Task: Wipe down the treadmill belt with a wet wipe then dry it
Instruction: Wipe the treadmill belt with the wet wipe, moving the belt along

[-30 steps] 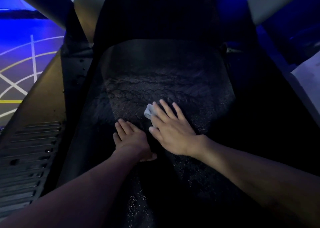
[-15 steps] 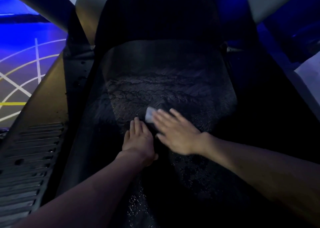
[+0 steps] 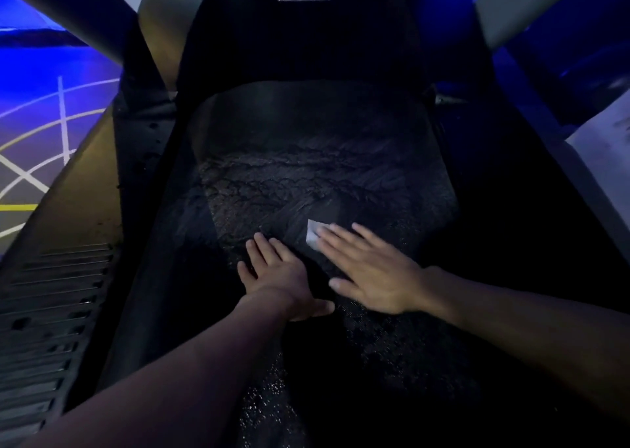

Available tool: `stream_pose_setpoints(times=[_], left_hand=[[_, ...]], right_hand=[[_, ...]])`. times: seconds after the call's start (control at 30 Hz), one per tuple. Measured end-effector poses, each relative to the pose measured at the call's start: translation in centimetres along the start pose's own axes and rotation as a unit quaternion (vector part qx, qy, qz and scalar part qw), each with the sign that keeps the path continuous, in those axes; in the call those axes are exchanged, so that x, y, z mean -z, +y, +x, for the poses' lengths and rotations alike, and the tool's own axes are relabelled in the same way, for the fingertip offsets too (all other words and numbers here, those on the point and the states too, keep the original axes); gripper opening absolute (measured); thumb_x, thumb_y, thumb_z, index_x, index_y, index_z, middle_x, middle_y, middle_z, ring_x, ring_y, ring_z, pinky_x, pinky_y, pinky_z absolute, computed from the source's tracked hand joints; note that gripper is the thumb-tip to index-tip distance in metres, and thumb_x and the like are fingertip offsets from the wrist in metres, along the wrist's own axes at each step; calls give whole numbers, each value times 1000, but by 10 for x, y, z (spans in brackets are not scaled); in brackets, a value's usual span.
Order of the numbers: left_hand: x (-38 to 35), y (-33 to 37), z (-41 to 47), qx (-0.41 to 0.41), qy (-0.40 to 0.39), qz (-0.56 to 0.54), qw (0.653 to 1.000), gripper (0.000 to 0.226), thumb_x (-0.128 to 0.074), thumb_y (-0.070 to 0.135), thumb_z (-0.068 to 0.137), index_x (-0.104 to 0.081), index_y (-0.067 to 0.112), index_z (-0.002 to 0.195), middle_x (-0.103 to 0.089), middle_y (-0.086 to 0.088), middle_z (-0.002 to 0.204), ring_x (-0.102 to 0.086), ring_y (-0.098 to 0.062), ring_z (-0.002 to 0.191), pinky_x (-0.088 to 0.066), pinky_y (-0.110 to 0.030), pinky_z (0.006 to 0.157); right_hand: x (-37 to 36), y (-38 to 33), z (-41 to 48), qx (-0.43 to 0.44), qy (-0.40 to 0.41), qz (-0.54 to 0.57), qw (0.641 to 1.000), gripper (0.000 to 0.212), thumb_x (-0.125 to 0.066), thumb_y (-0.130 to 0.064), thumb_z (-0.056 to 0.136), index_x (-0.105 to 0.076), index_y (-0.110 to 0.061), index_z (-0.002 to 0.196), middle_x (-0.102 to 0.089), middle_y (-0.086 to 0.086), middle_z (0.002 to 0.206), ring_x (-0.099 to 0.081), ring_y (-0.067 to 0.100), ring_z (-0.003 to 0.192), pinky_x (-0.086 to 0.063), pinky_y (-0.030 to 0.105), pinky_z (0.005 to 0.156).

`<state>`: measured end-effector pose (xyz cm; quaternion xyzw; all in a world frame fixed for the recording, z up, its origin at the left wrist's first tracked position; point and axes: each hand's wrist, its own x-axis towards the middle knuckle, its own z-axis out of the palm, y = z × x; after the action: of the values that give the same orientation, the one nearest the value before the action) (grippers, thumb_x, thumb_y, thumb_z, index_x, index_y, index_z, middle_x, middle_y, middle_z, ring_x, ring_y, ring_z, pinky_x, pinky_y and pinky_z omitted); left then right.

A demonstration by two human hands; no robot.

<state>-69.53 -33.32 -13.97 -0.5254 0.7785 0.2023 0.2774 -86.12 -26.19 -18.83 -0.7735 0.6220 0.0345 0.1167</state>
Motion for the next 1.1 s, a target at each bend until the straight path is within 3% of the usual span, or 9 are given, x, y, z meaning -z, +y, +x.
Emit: stream_pose_setpoints(times=[0.13, 0.3, 0.43, 0.57, 0.7, 0.83, 0.93, 1.0, 1.1], left_hand=[[-1, 13, -5, -21, 11, 9, 1000, 131, -75, 52, 76, 22, 0, 148, 28, -33, 151, 24, -45, 142, 1, -56, 118], [-7, 19, -9, -81, 43, 57, 994, 113, -66, 44, 87, 17, -3, 149, 24, -29, 154, 19, -42, 145, -1, -44, 121], [-5, 20, -7, -74, 9, 49, 996, 115, -65, 43, 86, 21, -4, 147, 29, -30, 152, 24, -43, 143, 1, -46, 121], [1, 26, -7, -57, -25, 6, 998, 132, -60, 73, 75, 23, 0, 148, 34, -25, 151, 30, -38, 141, 5, -44, 120], [-10, 30, -10, -50, 7, 3, 999, 146, -60, 83, 64, 26, -1, 145, 36, -29, 149, 33, -41, 139, 8, -49, 120], [-15, 35, -11, -56, 27, 13, 998, 134, -64, 72, 73, 26, 8, 148, 33, -33, 149, 29, -46, 140, 5, -55, 118], [-18, 48, -18, -86, 33, 29, 995, 115, -62, 56, 86, 22, 12, 150, 29, -27, 153, 24, -48, 141, 2, -57, 118], [-23, 56, -24, -108, 43, 46, 992, 101, -57, 44, 93, 20, 15, 152, 29, -23, 155, 23, -48, 141, 0, -57, 118], [-28, 57, -26, -113, 45, 57, 991, 93, -51, 41, 97, 21, 19, 151, 30, -20, 155, 24, -48, 141, 1, -57, 118]], right_hand=[[8, 29, 0, -148, 38, 22, 988, 76, 14, -65, 89, 19, -21, 152, 18, -3, 165, 15, 13, 152, 7, 42, 124], [0, 21, -19, 16, 16, -7, 1000, 72, -6, -59, 100, 4, -18, 158, 8, -1, 166, 8, 14, 153, 5, 39, 124], [7, 37, -18, -141, 44, 34, 988, 86, 22, -69, 86, 13, -17, 155, 18, -2, 163, 12, 16, 153, 5, 42, 124], [-5, 31, -37, -20, 30, -23, 999, 77, -6, -63, 100, -11, -13, 159, -6, 3, 166, -3, 16, 154, -1, 41, 124], [8, 61, -36, -193, 22, 37, 980, 94, 21, -73, 82, 11, -16, 156, 18, 1, 163, 16, 17, 152, 8, 44, 123], [-2, 45, -51, -74, 25, -7, 997, 78, 5, -66, 95, 6, -21, 159, 12, -2, 165, 10, 14, 153, 5, 42, 124], [6, 68, -49, -237, 47, 39, 969, 90, 17, -68, 85, 5, -17, 158, 14, 1, 165, 7, 19, 154, 7, 43, 122], [3, 60, -49, -227, 31, 37, 973, 92, 10, -67, 86, 4, -10, 158, 15, 8, 164, 10, 23, 153, 6, 45, 124], [-6, 60, -56, -190, 42, -13, 981, 87, 1, -65, 97, -17, -5, 157, -11, 14, 165, -13, 29, 153, -14, 52, 123]])
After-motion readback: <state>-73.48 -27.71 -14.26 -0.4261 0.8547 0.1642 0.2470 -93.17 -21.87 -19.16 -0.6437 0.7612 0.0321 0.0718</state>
